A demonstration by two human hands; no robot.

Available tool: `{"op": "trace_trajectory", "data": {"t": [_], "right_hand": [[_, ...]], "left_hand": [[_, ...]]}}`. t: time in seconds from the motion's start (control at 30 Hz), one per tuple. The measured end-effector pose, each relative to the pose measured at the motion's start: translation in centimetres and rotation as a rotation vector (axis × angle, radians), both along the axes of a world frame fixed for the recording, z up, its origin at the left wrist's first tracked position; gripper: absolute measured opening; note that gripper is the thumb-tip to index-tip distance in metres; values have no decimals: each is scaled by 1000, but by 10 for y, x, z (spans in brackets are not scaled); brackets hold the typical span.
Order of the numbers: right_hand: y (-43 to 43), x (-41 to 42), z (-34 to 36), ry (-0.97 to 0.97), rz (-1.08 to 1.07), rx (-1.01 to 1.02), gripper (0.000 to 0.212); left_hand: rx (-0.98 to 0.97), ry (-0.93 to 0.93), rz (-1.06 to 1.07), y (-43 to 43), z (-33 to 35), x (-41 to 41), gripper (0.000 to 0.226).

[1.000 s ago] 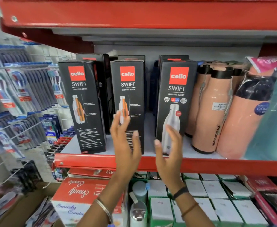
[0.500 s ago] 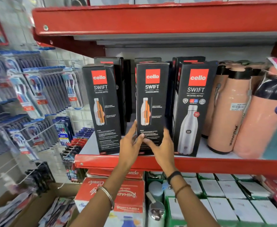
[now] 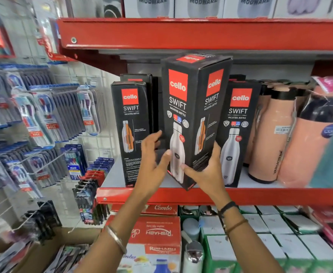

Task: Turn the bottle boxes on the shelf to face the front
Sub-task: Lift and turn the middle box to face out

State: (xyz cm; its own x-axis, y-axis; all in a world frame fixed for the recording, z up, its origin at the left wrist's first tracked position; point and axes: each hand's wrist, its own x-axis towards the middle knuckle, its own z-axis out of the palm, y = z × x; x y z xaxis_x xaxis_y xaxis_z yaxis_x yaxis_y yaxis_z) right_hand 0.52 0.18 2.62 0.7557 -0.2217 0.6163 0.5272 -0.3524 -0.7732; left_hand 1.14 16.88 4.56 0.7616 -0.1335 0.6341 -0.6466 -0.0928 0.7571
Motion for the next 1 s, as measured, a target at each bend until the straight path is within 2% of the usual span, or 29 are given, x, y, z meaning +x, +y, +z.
{"op": "trace_trajectory", "data": {"t": [0.1, 0.23, 0.37, 0.53, 0.6, 0.7, 0.87, 1.0], "right_hand": [[-1, 1, 4, 42, 62, -57, 103], [-9, 6, 4, 128, 109, -165, 110], [-13, 10, 4, 165, 127, -242, 94], [-16, 24, 3, 188, 129, -273, 80], [-15, 29, 0, 188, 121, -289, 78], [-15, 38, -10, 205, 100, -284, 74], [-16, 53, -18, 213, 41, -313, 73], [-12, 58, -23, 211, -17, -296, 68]], "left_hand": [[104, 98, -186, 2, 4, 18, 50], [69, 65, -139, 0, -1, 32, 50], [46, 42, -82, -7, -4, 37, 56], [29, -2, -8, -12, -13, 43, 81], [51, 2, 28, -12, -20, 48, 77], [105, 9, 57, -13, -28, 55, 59], [191, 41, 114, -15, -31, 66, 62], [243, 86, 68, -14, -39, 73, 65]]}}
